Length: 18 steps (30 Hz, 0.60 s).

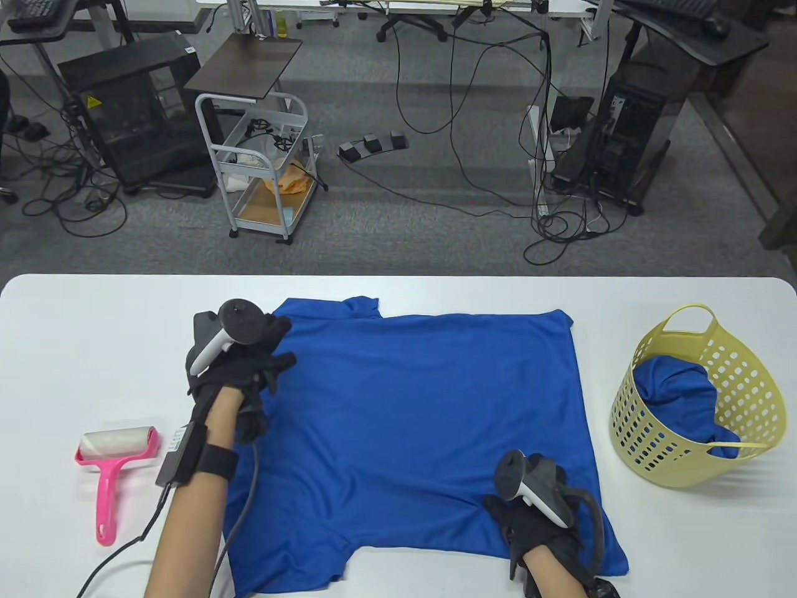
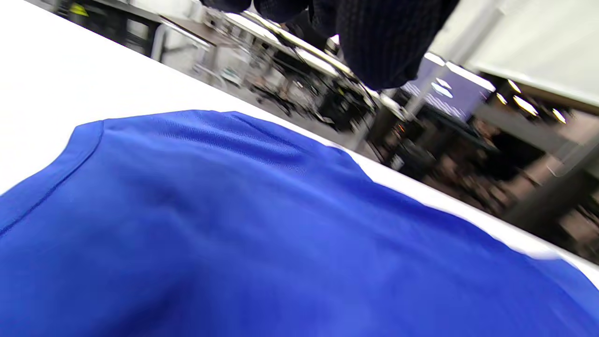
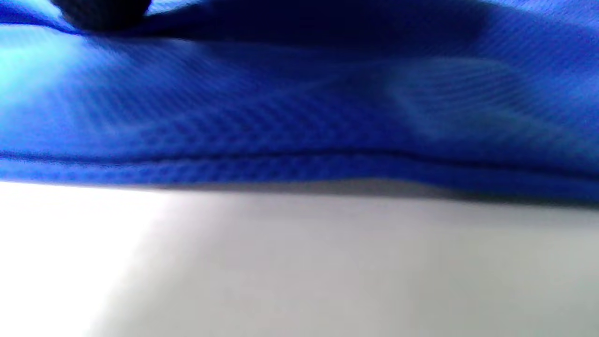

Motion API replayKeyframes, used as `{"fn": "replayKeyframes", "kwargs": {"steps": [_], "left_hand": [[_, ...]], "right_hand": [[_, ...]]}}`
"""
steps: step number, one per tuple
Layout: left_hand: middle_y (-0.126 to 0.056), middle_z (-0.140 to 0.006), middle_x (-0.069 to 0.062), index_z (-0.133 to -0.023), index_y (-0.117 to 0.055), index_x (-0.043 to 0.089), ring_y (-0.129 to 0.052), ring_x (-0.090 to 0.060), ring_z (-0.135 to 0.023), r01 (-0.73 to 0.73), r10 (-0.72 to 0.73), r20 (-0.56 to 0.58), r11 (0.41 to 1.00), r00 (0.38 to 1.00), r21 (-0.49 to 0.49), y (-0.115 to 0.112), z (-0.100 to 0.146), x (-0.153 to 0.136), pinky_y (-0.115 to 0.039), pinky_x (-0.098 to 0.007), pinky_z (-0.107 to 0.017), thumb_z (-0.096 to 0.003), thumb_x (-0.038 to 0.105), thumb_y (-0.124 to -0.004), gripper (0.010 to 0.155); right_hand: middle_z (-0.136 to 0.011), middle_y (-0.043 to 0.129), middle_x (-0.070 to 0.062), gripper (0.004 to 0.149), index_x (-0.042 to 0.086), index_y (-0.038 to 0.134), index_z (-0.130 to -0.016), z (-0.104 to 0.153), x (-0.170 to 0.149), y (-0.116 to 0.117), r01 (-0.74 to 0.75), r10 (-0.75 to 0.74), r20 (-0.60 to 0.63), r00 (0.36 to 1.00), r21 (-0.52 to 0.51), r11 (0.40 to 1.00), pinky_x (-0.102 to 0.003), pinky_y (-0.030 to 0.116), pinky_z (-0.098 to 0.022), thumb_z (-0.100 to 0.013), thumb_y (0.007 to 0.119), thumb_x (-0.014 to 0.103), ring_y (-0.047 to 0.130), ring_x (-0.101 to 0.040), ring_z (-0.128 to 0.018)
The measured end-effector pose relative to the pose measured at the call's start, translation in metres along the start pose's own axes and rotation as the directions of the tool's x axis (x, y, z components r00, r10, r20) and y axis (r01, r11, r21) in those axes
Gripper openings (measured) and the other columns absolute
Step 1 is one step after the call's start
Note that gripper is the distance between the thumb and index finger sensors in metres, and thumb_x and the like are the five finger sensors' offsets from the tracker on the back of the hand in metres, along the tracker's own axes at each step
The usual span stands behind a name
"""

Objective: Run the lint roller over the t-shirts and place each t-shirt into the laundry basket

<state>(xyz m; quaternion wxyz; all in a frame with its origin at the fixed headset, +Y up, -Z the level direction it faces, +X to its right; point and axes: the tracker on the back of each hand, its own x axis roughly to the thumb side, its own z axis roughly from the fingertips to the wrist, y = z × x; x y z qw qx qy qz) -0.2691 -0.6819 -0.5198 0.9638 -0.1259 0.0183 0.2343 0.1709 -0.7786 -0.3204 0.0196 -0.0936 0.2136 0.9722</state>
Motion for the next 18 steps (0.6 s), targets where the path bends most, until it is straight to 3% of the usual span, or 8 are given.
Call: {"fn": "replayKeyframes", "kwargs": {"steps": [5,9,13,15,18], "left_hand": [[-0.027,-0.118,0.004,-0.11,-0.027,0.034,-0.027,-0.026,-0.114,0.013,-0.001,-0.162,0.997,0.987,0.079,-0.01,-0.064,-0.01,-0.035,-0.049,-0.083,-0.0524,0.042,-0.072,0.074],[-0.031,-0.119,0.004,-0.111,-0.025,0.035,-0.031,-0.026,-0.115,-0.032,0.044,-0.285,0.998,0.957,0.047,-0.025,-0.1,-0.018,-0.038,-0.049,-0.083,-0.0529,0.044,-0.07,0.074],[-0.03,-0.121,0.01,-0.107,-0.024,0.054,-0.028,-0.031,-0.116,0.012,-0.025,-0.315,0.999,0.949,-0.042,-0.041,-0.116,-0.019,-0.036,-0.056,-0.082,-0.0533,0.048,-0.069,0.07],[-0.026,-0.121,0.01,-0.109,-0.039,0.051,-0.027,-0.034,-0.116,0.084,-0.113,-0.315,0.991,0.943,-0.102,-0.05,-0.121,-0.017,-0.036,-0.059,-0.081,-0.0528,0.049,-0.07,0.064],[-0.027,-0.12,0.01,-0.106,-0.05,0.044,-0.026,-0.035,-0.116,0.093,-0.111,-0.281,0.993,0.953,-0.077,-0.051,-0.119,-0.016,-0.037,-0.062,-0.079,-0.052,0.056,-0.066,0.057]], "right_hand": [[-0.116,0.014,-0.015,0.074,0.029,0.018,-0.107,0.0,0.0,0.0,-0.003,0.003,0.003,1.0,-0.001,1.0,-0.069,0.037,-0.069,-0.047,0.049,0.061,0.023,-0.048,-0.102],[-0.116,0.014,-0.015,0.074,0.028,0.018,-0.107,0.001,0.001,0.002,-0.007,0.007,0.004,1.0,-0.012,1.0,-0.069,0.036,-0.069,-0.047,0.047,0.06,0.023,-0.049,-0.101],[-0.116,0.013,-0.015,0.074,0.029,0.018,-0.107,-0.001,0.0,0.001,0.007,-0.007,0.006,1.0,0.006,1.0,-0.069,0.036,-0.069,-0.047,0.049,0.06,0.022,-0.049,-0.101],[-0.116,0.013,-0.016,0.074,0.028,0.017,-0.107,0.0,0.001,0.001,-0.003,0.002,0.007,1.0,0.007,1.0,-0.069,0.036,-0.069,-0.047,0.048,0.06,0.022,-0.049,-0.101],[-0.116,0.012,-0.015,0.074,0.028,0.017,-0.107,-0.001,0.001,0.002,0.005,-0.005,0.007,1.0,0.006,1.0,-0.069,0.035,-0.069,-0.047,0.048,0.06,0.021,-0.049,-0.101]]}}
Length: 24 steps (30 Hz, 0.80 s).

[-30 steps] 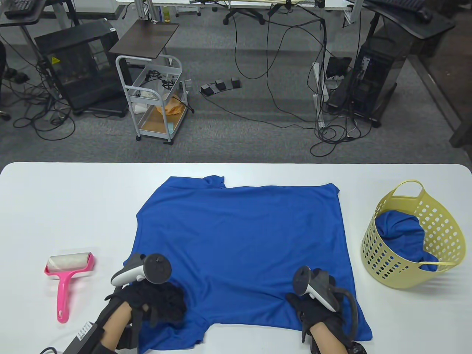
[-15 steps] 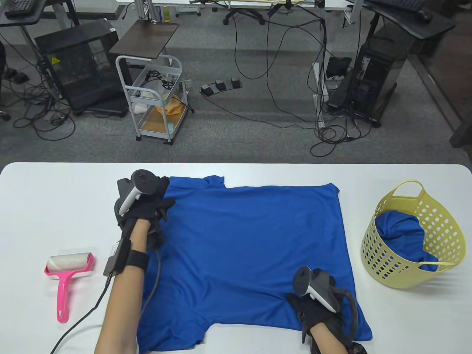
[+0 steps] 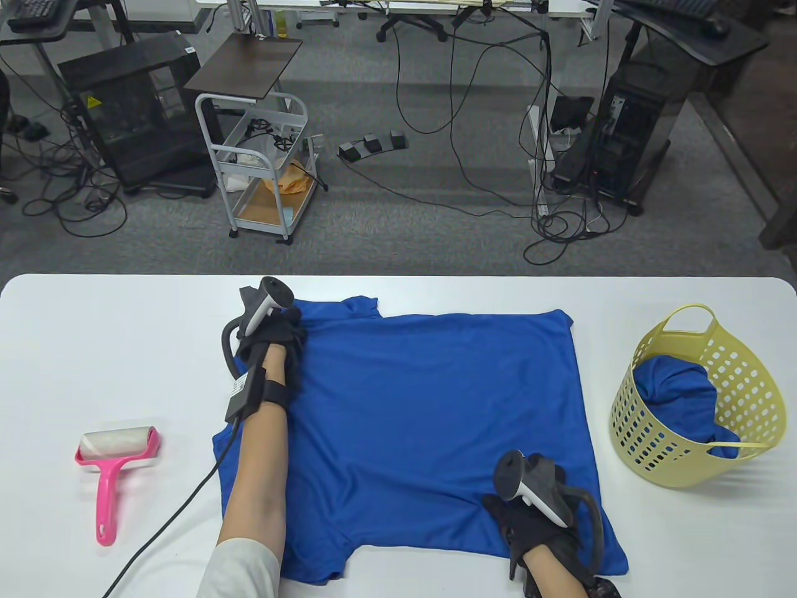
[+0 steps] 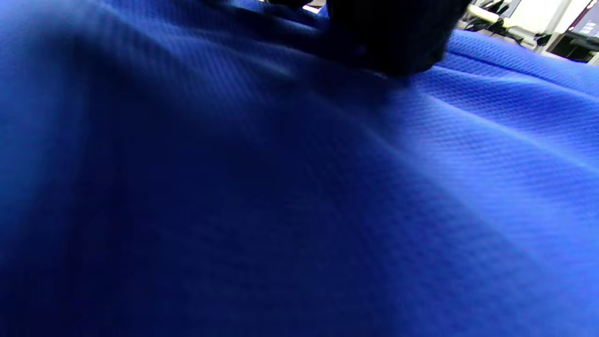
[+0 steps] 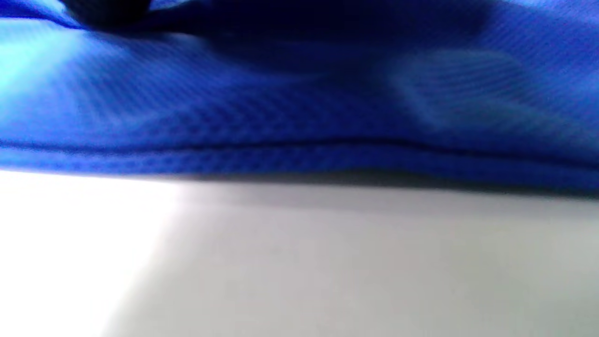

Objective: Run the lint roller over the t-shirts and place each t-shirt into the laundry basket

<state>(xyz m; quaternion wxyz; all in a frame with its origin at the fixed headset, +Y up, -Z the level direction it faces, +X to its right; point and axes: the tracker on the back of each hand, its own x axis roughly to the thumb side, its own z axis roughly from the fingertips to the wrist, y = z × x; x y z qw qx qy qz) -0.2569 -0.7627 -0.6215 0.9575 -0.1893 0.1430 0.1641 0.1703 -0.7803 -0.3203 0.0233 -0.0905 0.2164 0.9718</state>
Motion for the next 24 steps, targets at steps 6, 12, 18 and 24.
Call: {"fn": "replayKeyframes", "kwargs": {"steps": [6,12,18,24], "left_hand": [[-0.075,-0.1,0.006,-0.085,-0.082,0.029,-0.068,-0.02,-0.103,-0.047,0.058,-0.062,0.983,0.996,0.176,0.01,0.006,0.0,-0.049,-0.058,-0.079,-0.0512,0.051,-0.067,0.043],[-0.071,-0.082,0.012,-0.11,-0.027,0.043,-0.076,-0.015,-0.076,0.17,-0.143,-0.181,0.975,0.973,0.14,-0.001,0.005,0.001,-0.058,-0.052,-0.075,-0.0461,0.057,-0.071,0.078],[-0.075,-0.078,0.012,-0.089,-0.074,0.038,-0.08,-0.017,-0.075,0.1,-0.092,-0.073,0.988,0.993,0.116,0.005,0.007,0.0,-0.058,-0.054,-0.075,-0.0491,0.044,-0.079,0.041],[-0.088,-0.086,0.005,-0.089,-0.071,0.038,-0.104,0.001,-0.021,-0.068,0.06,0.035,0.961,0.998,0.267,0.031,0.024,-0.011,-0.094,-0.029,-0.033,-0.049,0.041,-0.079,0.04]], "right_hand": [[-0.116,0.012,-0.016,0.074,0.028,0.017,-0.107,0.0,0.0,0.0,-0.002,0.002,0.0,1.0,0.004,1.0,-0.069,0.035,-0.069,-0.047,0.048,0.06,0.021,-0.049,-0.101],[-0.116,0.012,-0.016,0.074,0.028,0.017,-0.106,0.0,0.0,0.0,-0.002,0.002,0.001,1.0,0.004,1.0,-0.069,0.035,-0.069,-0.047,0.048,0.06,0.021,-0.049,-0.101],[-0.115,0.012,-0.016,0.074,0.028,0.017,-0.106,0.0,0.0,0.0,-0.006,0.006,0.002,1.0,0.006,1.0,-0.069,0.035,-0.069,-0.047,0.048,0.06,0.021,-0.049,-0.101],[-0.115,0.012,-0.016,0.074,0.028,0.016,-0.107,-0.001,0.0,0.0,-0.009,0.009,0.005,1.0,0.008,1.0,-0.069,0.035,-0.069,-0.047,0.047,0.06,0.021,-0.049,-0.101]]}}
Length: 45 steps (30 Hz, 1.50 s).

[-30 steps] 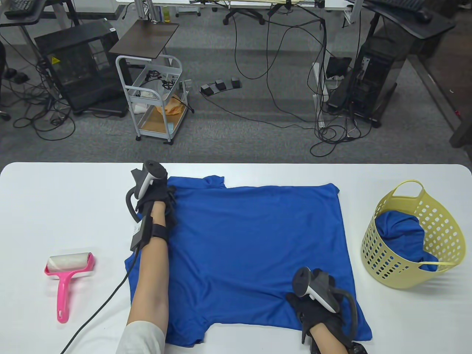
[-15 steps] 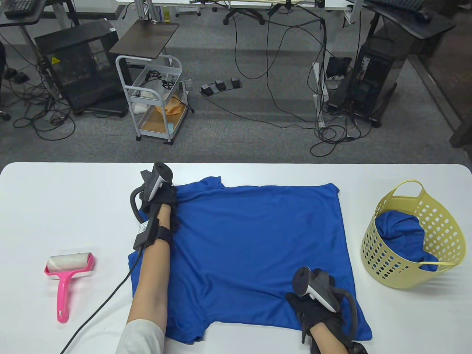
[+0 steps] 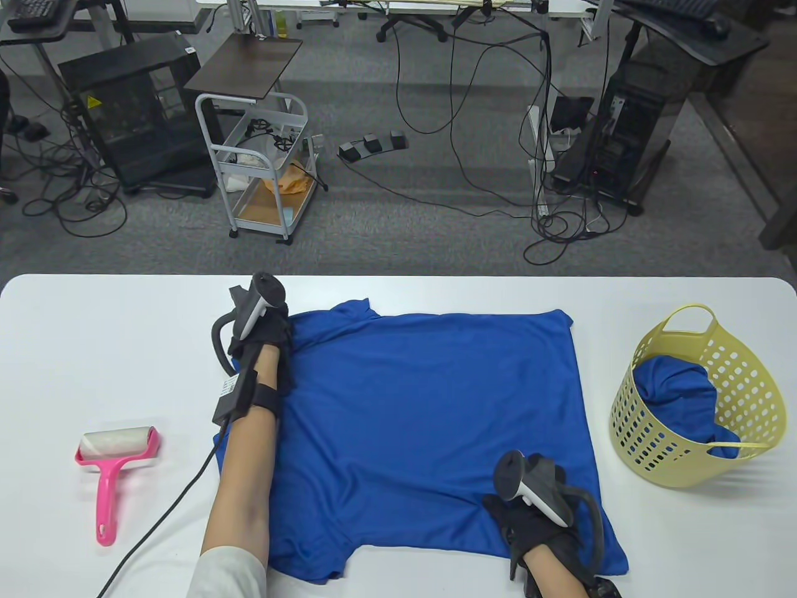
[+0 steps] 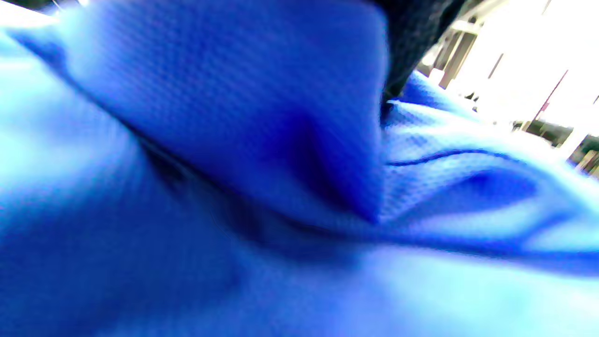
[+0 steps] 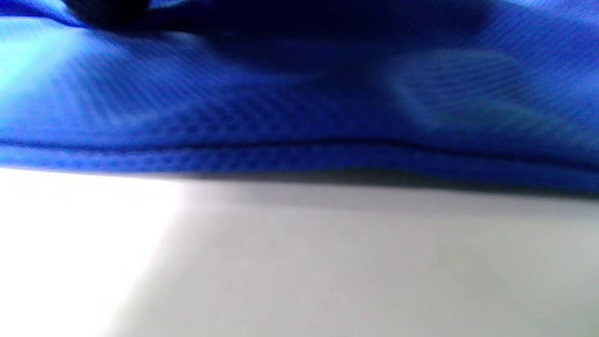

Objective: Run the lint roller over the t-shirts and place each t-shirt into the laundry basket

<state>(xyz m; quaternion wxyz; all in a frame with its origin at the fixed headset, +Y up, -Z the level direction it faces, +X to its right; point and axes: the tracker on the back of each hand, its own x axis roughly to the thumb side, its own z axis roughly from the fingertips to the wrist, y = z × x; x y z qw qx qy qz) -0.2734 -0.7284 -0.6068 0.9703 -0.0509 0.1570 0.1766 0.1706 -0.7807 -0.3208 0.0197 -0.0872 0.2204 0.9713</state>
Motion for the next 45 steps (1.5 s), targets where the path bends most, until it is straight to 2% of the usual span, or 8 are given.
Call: {"fn": "replayKeyframes", "kwargs": {"steps": [8,14,16,18,20,24,34,45], "left_hand": [[-0.095,-0.081,0.001,-0.087,-0.071,0.036,-0.113,0.0,-0.023,-0.151,0.174,0.296,0.983,0.939,-0.101,0.018,0.026,0.005,-0.098,-0.028,-0.029,-0.0483,0.032,-0.085,0.041],[-0.097,-0.078,0.0,-0.088,-0.074,0.036,-0.115,0.001,-0.027,-0.129,0.141,0.294,0.99,0.945,-0.058,0.032,0.032,0.014,-0.099,-0.023,-0.028,-0.0489,0.031,-0.086,0.041],[-0.092,-0.084,-0.002,-0.092,-0.07,0.032,-0.115,-0.003,-0.048,-0.291,0.278,0.225,0.956,0.934,0.027,0.039,0.027,0.007,-0.097,-0.029,-0.044,-0.0505,0.028,-0.082,0.044],[-0.051,-0.11,-0.003,-0.104,-0.049,0.033,-0.077,-0.022,-0.1,-0.396,0.387,0.205,0.918,0.899,0.007,0.038,0.02,0.0,-0.066,-0.044,-0.075,-0.052,0.026,-0.077,0.06],[-0.025,-0.115,-0.003,-0.108,-0.038,0.034,-0.05,-0.034,-0.11,-0.28,0.286,0.075,0.956,0.955,-0.089,0.033,0.017,-0.009,-0.053,-0.053,-0.079,-0.0528,0.031,-0.076,0.067],[-0.027,-0.116,-0.004,-0.109,-0.042,0.031,-0.044,-0.037,-0.111,-0.006,0.013,0.033,0.982,0.999,-0.187,0.021,0.023,-0.016,-0.049,-0.055,-0.079,-0.052,0.035,-0.076,0.067],[-0.011,-0.117,-0.001,-0.111,-0.022,0.038,-0.034,-0.038,-0.113,0.32,-0.262,0.185,0.745,0.947,-0.585,-0.018,0.101,-0.03,-0.045,-0.055,-0.081,-0.0514,0.05,-0.077,0.082],[-0.009,-0.116,0.0,-0.11,-0.012,0.037,-0.016,-0.031,-0.113,0.396,-0.411,0.102,0.737,0.906,-0.548,-0.026,0.129,-0.054,-0.038,-0.057,-0.082,-0.0512,0.06,-0.065,0.082]], "right_hand": [[-0.115,0.011,-0.016,0.074,0.028,0.016,-0.106,-0.001,0.0,0.0,0.001,-0.001,0.005,1.0,0.011,1.0,-0.069,0.035,-0.069,-0.047,0.048,0.06,0.02,-0.049,-0.101],[-0.115,0.011,-0.016,0.074,0.028,0.016,-0.106,-0.001,0.0,0.0,0.001,-0.001,0.005,1.0,0.011,1.0,-0.069,0.035,-0.069,-0.048,0.048,0.06,0.02,-0.049,-0.101],[-0.115,0.01,-0.016,0.074,0.028,0.016,-0.106,-0.001,0.0,0.0,0.001,-0.001,0.005,1.0,0.011,1.0,-0.069,0.035,-0.069,-0.048,0.048,0.06,0.02,-0.049,-0.101],[-0.115,0.01,-0.015,0.074,0.028,0.015,-0.106,-0.001,0.0,0.0,0.001,-0.001,0.005,1.0,0.011,1.0,-0.069,0.034,-0.069,-0.048,0.048,0.06,0.019,-0.049,-0.101],[-0.115,0.01,-0.016,0.074,0.028,0.015,-0.106,-0.001,0.0,0.0,0.009,-0.009,0.004,1.0,0.018,1.0,-0.069,0.034,-0.069,-0.048,0.048,0.06,0.019,-0.049,-0.101],[-0.115,0.009,-0.016,0.074,0.028,0.015,-0.106,-0.001,-0.001,0.0,0.011,-0.011,0.007,1.0,0.022,1.0,-0.069,0.034,-0.069,-0.048,0.048,0.06,0.019,-0.049,-0.101],[-0.115,0.008,-0.015,0.074,0.028,0.014,-0.106,-0.001,-0.001,-0.001,0.012,-0.012,0.005,1.0,0.035,0.999,-0.069,0.033,-0.069,-0.048,0.048,0.06,0.018,-0.049,-0.101],[-0.115,0.006,-0.013,0.074,0.03,0.013,-0.106,-0.001,-0.003,0.001,0.031,-0.031,-0.002,1.0,0.038,0.999,-0.068,0.03,-0.069,-0.048,0.047,0.061,0.015,-0.047,-0.101]]}}
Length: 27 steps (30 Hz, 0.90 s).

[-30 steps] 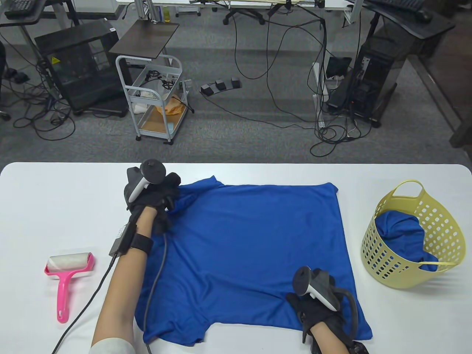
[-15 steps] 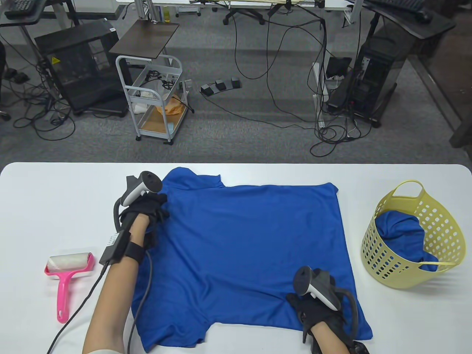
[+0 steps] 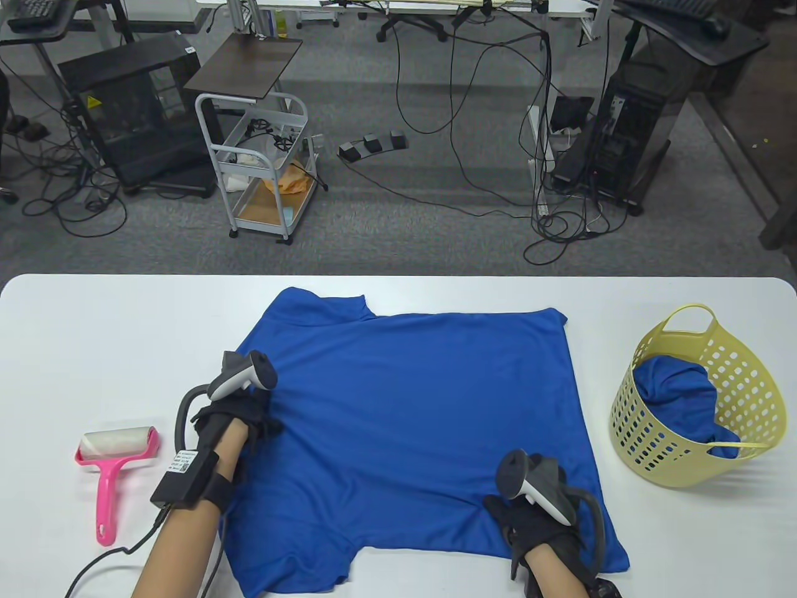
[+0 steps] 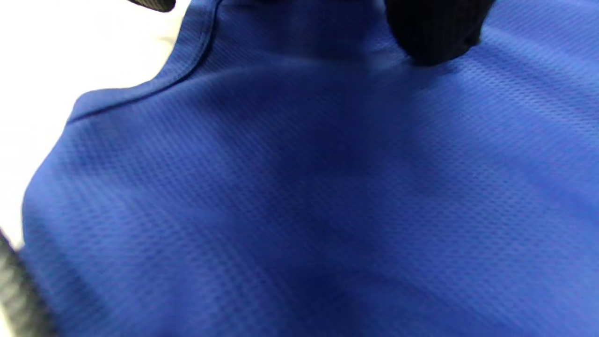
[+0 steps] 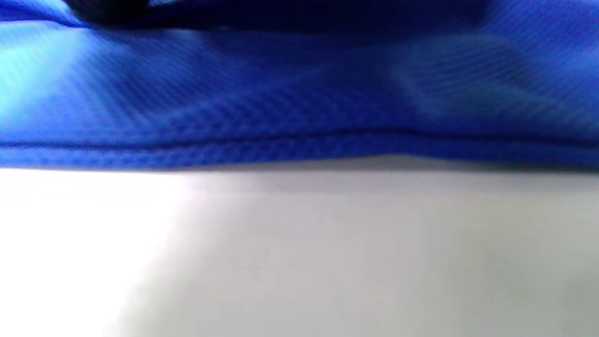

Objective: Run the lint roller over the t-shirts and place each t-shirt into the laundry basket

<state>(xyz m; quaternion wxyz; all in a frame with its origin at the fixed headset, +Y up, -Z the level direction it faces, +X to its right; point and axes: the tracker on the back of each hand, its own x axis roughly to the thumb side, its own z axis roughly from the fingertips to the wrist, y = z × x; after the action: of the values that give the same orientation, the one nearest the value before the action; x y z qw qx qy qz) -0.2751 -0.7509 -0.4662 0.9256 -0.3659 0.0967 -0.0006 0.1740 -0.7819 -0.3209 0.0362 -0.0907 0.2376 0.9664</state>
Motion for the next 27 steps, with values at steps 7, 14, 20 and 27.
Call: {"fn": "replayKeyframes", "kwargs": {"steps": [7,14,20,27], "left_hand": [[-0.01,-0.117,0.0,-0.11,-0.014,0.033,-0.012,-0.034,-0.112,0.004,0.051,-0.161,0.944,0.986,0.329,-0.003,0.056,-0.059,-0.029,-0.06,-0.08,-0.0493,0.053,-0.075,0.089],[-0.027,-0.114,-0.012,-0.111,-0.02,0.018,-0.045,-0.038,-0.109,-0.044,0.262,-0.476,0.906,0.84,0.421,-0.046,0.094,-0.126,-0.05,-0.057,-0.077,-0.0447,0.054,-0.083,0.098],[-0.045,-0.11,-0.019,-0.11,-0.033,0.008,-0.069,-0.038,-0.1,-0.214,0.378,-0.59,0.919,0.713,0.331,-0.086,0.093,-0.155,-0.064,-0.054,-0.071,-0.0461,0.056,-0.079,0.093],[-0.077,-0.094,-0.006,-0.101,-0.055,0.017,-0.096,-0.021,-0.078,-0.208,0.445,-0.469,0.855,0.763,0.474,-0.085,0.097,-0.158,-0.08,-0.043,-0.062,-0.0504,0.046,-0.069,0.06]], "right_hand": [[-0.115,0.006,-0.013,0.074,0.03,0.012,-0.106,0.0,-0.001,0.0,-0.001,0.001,0.002,1.0,0.006,1.0,-0.068,0.03,-0.069,-0.048,0.047,0.061,0.015,-0.047,-0.101],[-0.115,0.005,-0.013,0.074,0.03,0.012,-0.106,0.0,-0.001,-0.001,-0.004,0.004,0.003,1.0,0.011,1.0,-0.068,0.03,-0.069,-0.048,0.047,0.061,0.014,-0.047,-0.101],[-0.114,0.005,-0.013,0.074,0.03,0.012,-0.105,0.0,-0.001,0.0,0.003,-0.003,0.003,1.0,0.011,1.0,-0.068,0.029,-0.07,-0.048,0.047,0.061,0.014,-0.047,-0.101],[-0.114,0.004,-0.013,0.074,0.03,0.011,-0.105,-0.001,-0.001,0.0,0.004,-0.005,0.005,1.0,0.01,1.0,-0.068,0.029,-0.069,-0.048,0.047,0.061,0.013,-0.047,-0.1]]}}
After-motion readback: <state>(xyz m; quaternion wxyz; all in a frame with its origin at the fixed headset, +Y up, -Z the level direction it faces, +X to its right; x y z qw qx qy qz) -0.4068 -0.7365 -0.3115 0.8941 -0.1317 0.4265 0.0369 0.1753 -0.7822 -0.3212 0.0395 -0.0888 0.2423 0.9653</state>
